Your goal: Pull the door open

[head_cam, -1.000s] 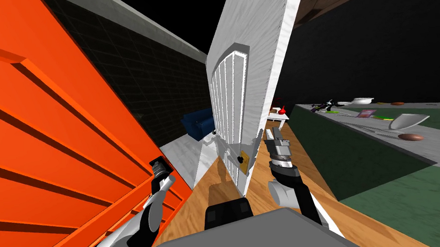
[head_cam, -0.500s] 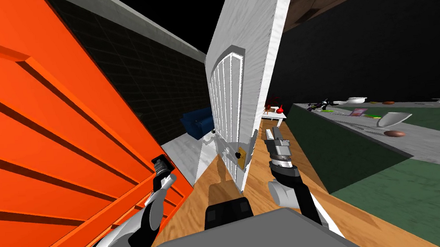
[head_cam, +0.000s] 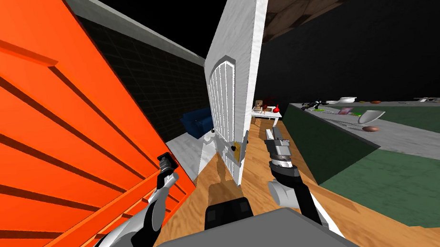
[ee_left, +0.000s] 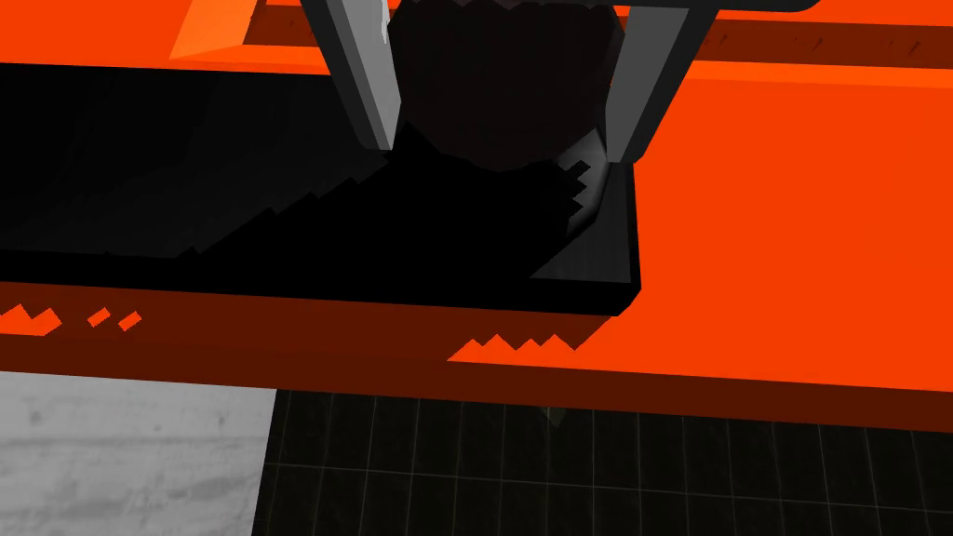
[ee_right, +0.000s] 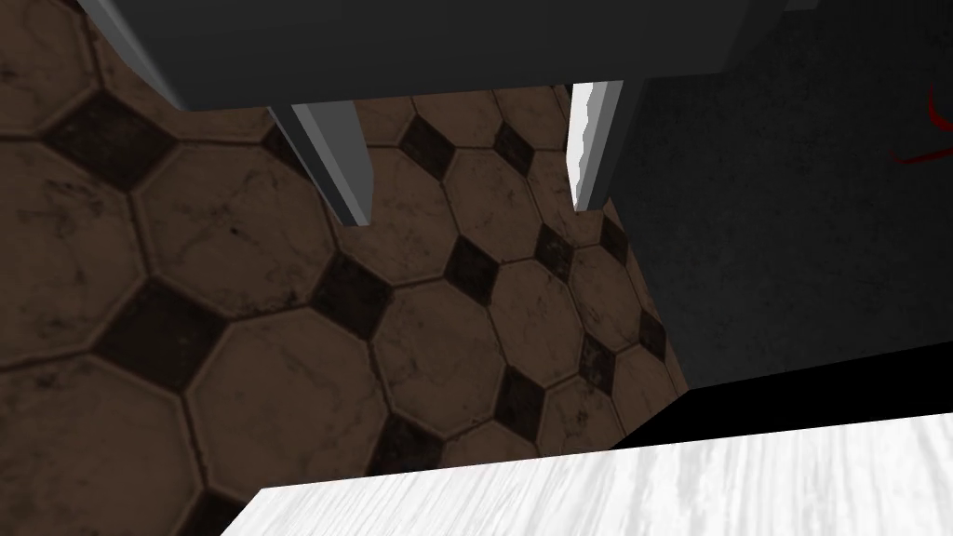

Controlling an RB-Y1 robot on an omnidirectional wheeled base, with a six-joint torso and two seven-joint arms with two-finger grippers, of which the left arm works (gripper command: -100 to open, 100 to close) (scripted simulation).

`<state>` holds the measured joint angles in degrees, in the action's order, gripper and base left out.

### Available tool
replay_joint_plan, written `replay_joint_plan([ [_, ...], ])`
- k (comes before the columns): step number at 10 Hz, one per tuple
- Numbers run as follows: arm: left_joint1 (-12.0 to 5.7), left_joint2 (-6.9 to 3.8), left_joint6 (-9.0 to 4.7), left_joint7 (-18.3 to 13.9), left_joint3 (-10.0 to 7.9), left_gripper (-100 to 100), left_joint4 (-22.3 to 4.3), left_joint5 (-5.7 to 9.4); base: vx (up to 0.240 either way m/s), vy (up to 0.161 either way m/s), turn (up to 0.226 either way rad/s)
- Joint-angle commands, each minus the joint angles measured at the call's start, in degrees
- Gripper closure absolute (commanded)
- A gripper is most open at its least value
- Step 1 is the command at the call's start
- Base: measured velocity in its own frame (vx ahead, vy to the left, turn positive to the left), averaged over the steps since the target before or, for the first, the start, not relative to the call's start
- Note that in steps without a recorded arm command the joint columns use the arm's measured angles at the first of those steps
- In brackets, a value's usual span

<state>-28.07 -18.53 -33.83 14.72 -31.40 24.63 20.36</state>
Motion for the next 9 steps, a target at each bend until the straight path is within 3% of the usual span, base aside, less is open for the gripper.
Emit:
replay_joint_plan([
  [1, -0.12, 0.81, 0.69, -0.9, 1.48, 100, 0.7, -0.87, -0.248, -0.021, -0.037],
  [3, -0.38, 1.12, 1.14, -1.7, 2.65, 100, 0.9, -1.51, -0.222, -0.036, -0.024],
  [4, -0.24, 0.98, 1.06, -1.3, 2.22, 100, 1.2, -1.3, -0.093, -0.029, -0.011],
  [5, -0.16, 1.67, 1.54, -1.9, 3.31, 100, 1.4, -1.85, -0.174, 0.004, -0.029],
  [9, -0.54, 2.59, 1.88, -3.2, 5.54, 100, 1.9, -3.01, -0.194, 0.033, -0.051],
])
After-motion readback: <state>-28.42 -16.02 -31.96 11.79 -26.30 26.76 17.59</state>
